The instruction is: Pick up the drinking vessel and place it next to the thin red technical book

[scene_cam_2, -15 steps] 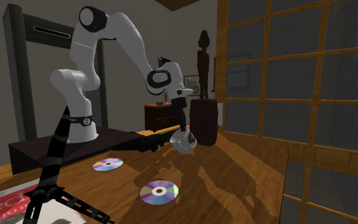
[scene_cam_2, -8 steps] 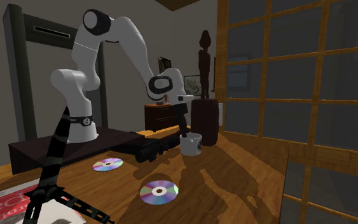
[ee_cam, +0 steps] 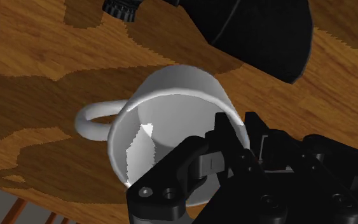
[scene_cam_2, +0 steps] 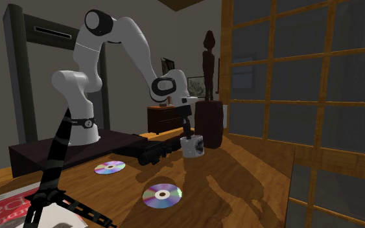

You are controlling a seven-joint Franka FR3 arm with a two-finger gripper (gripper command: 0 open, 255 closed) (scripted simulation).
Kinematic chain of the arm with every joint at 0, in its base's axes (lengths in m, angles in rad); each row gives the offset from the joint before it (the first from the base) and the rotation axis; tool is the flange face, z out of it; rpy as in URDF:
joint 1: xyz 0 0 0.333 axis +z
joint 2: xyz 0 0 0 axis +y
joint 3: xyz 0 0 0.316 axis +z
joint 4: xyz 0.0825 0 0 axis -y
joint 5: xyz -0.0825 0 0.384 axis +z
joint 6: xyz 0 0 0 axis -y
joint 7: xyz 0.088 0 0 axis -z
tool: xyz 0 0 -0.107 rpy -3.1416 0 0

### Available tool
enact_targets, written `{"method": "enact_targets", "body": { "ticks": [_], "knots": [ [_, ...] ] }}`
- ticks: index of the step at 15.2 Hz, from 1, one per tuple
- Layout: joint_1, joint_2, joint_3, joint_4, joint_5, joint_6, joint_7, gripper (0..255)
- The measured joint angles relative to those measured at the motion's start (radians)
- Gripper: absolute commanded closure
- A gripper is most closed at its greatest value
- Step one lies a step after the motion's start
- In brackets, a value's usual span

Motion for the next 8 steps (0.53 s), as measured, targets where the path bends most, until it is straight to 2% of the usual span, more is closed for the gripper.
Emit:
{"method": "enact_targets", "body": {
  "ticks": [8],
  "knots": [
    [-0.003, -0.007, 0.003, -0.001, 0.004, -0.004, -0.004, 255]
  ]
}}
